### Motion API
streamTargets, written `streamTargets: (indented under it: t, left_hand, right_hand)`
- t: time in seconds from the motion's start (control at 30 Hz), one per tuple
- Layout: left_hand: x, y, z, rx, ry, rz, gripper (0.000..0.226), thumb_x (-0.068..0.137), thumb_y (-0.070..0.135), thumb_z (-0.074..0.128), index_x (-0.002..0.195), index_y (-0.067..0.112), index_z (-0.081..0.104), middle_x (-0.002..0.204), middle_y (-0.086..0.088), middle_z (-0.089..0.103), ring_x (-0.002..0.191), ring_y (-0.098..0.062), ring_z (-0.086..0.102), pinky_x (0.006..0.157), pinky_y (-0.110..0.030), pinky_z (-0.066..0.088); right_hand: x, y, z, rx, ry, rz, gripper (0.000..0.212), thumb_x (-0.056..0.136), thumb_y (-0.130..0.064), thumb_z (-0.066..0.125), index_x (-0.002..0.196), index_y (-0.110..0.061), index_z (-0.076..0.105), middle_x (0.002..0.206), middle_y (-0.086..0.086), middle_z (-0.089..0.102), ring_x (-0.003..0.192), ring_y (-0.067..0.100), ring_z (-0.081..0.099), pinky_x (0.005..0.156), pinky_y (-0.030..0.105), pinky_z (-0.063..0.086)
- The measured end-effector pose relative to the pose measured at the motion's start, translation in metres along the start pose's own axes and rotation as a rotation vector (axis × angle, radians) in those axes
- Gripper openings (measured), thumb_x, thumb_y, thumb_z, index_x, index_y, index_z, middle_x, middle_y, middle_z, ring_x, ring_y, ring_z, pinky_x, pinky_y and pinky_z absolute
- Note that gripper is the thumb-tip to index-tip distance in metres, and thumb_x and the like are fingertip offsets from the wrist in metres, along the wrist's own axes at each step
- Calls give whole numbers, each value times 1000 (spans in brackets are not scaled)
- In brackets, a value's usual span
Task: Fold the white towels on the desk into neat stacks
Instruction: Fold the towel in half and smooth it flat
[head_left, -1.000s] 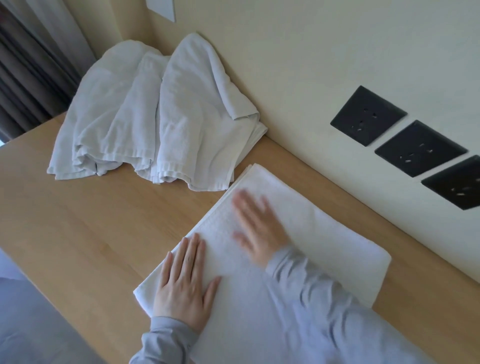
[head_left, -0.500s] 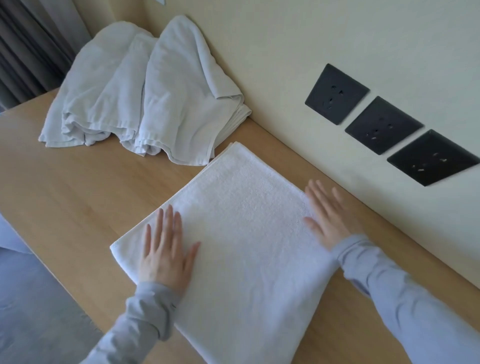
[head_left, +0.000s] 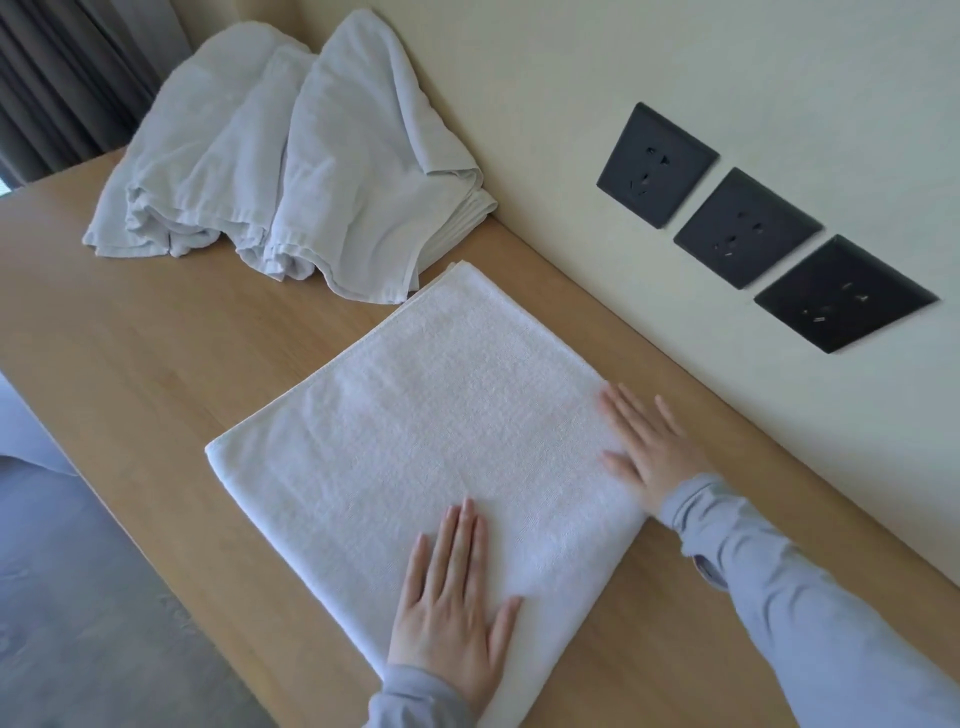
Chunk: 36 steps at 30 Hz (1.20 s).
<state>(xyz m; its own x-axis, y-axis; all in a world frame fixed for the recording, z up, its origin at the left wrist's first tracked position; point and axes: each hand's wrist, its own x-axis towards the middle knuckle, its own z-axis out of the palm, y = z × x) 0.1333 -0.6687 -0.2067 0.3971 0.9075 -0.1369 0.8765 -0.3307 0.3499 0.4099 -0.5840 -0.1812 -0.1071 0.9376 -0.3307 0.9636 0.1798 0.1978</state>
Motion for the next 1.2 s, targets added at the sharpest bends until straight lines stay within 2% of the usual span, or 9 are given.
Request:
streamTargets:
  t: [0.1,0.2,0.3,0.43,0.53,0.67,0.87,1.0,1.2]
  left_hand:
    - [1,2,-5,12,33,6,72,94,54,14,137,3,40,147,-12,37,140,-20,15,107,-40,22]
    - [0,0,-18,-102,159,-64,74,94,55,11,137,3,40,146,-15,36,140,-21,17,112,-38,12]
    - [2,-15,-36,-416,411,-449,80,88,61,24,143,4,30,153,-13,23,143,-25,16,115,-39,9]
    - [10,-41,-61,-890,527,-1101,65,84,35,63,134,0,42,138,-22,41,127,-37,39,106,-51,32]
    - [13,-54,-62,-1091,449,-1211,32,83,25,68,93,-3,56,88,-18,59,86,-34,58,82,-43,47]
    - [14,-58,-59,-1221,387,-1292,47,81,36,68,109,0,57,94,-15,62,94,-36,61,82,-39,45]
    - [17,-58,-56,-1100,503,-1121,30,89,39,55,97,10,53,86,-7,59,80,-29,55,74,-36,41]
    - [15,-61,-76,-983,560,-873,34,78,49,58,79,15,52,71,-2,57,66,-22,53,58,-31,38]
    - [46,-62,-128,-830,303,-503,35,65,53,56,69,18,55,65,2,58,60,-17,52,57,-31,42]
  right_hand:
    - [14,11,-10,65,3,138,65,96,-46,9,148,-13,-12,158,-1,-10,144,11,-15,118,36,-9]
    - [30,-13,-30,163,142,-18,66,98,-43,23,149,-11,-1,158,2,0,146,13,-5,119,34,-6]
    - [54,-40,-40,350,142,-116,67,96,-42,38,150,-13,10,157,1,15,145,15,13,118,36,14]
    - [91,-45,-46,571,211,126,60,90,-42,53,138,-12,35,137,7,42,125,26,42,102,43,38]
    - [114,-37,-46,607,144,300,65,85,-51,56,133,-10,39,132,9,44,121,27,43,101,43,39]
    - [127,-26,-44,871,-100,433,87,76,-61,62,139,-8,32,141,10,41,125,28,45,101,39,38]
    - [122,-15,-65,799,-273,391,101,70,-68,61,143,-6,28,146,11,35,131,28,39,99,33,36]
    - [67,-13,-82,815,-95,410,92,69,-68,63,133,-5,43,137,12,46,123,27,47,96,32,40]
    - [-93,-19,-69,1075,182,759,41,67,-55,73,67,-19,55,69,-6,60,63,9,56,52,23,40]
